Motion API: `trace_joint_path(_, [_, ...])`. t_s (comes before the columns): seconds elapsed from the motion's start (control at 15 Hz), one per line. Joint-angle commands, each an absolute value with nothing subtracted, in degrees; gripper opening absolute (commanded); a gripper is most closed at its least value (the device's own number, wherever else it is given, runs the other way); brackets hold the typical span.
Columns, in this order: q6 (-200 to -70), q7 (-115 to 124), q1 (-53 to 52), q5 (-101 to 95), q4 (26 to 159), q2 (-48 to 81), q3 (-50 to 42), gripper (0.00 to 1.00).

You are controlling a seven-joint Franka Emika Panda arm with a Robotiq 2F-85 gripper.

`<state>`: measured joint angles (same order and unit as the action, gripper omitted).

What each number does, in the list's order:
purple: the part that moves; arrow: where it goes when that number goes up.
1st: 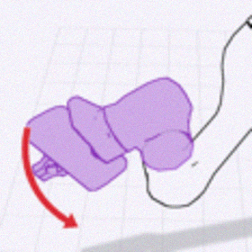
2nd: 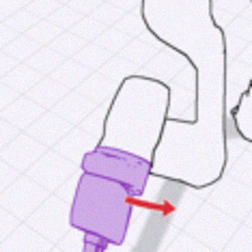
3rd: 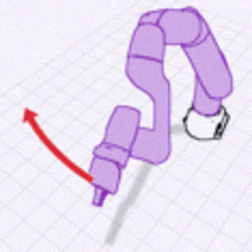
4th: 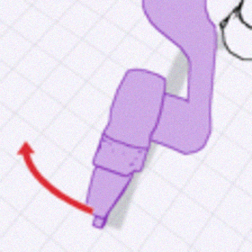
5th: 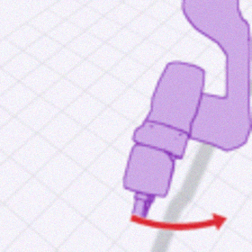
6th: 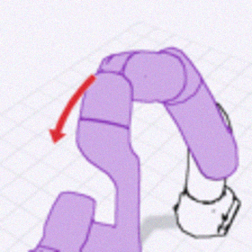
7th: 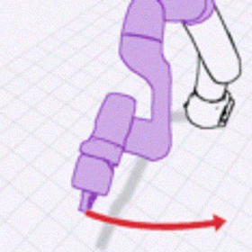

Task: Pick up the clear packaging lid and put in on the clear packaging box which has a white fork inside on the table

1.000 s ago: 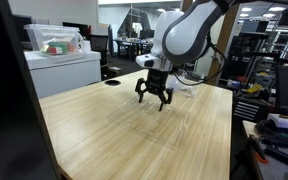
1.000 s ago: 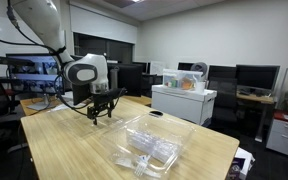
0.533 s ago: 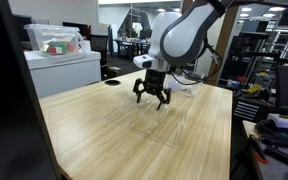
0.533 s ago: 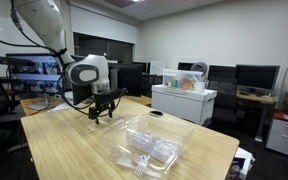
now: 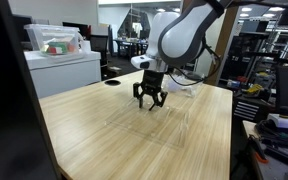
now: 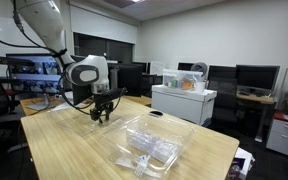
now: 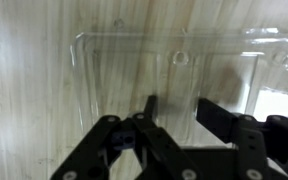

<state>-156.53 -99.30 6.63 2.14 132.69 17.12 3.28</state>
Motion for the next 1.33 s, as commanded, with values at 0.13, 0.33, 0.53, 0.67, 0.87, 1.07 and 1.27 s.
trace_joint_path(0.13, [-157.06,-98.74,7.05,1.31,133.18,17.69,4.14,0.16])
trace_joint_path(0.33, [-155.25,-98.59,6.93,1.03,133.38,16.25,4.11,0.16])
trace_joint_path(0.53, [-152.32,-97.17,6.37,0.4,133.82,13.74,3.57,0.16])
trace_joint_path(0.67, [-149.36,-96.04,6.01,0.37,134.01,12.04,3.4,0.16])
trace_joint_path(0.87, [-144.35,-95.01,5.57,0.14,133.99,9.01,2.92,0.16])
trace_joint_path(1.07, [-139.81,-94.94,5.42,0.54,133.33,5.81,2.27,0.16])
trace_joint_path(1.27, [-138.17,-95.49,5.61,0.69,131.89,2.59,0.52,0.16])
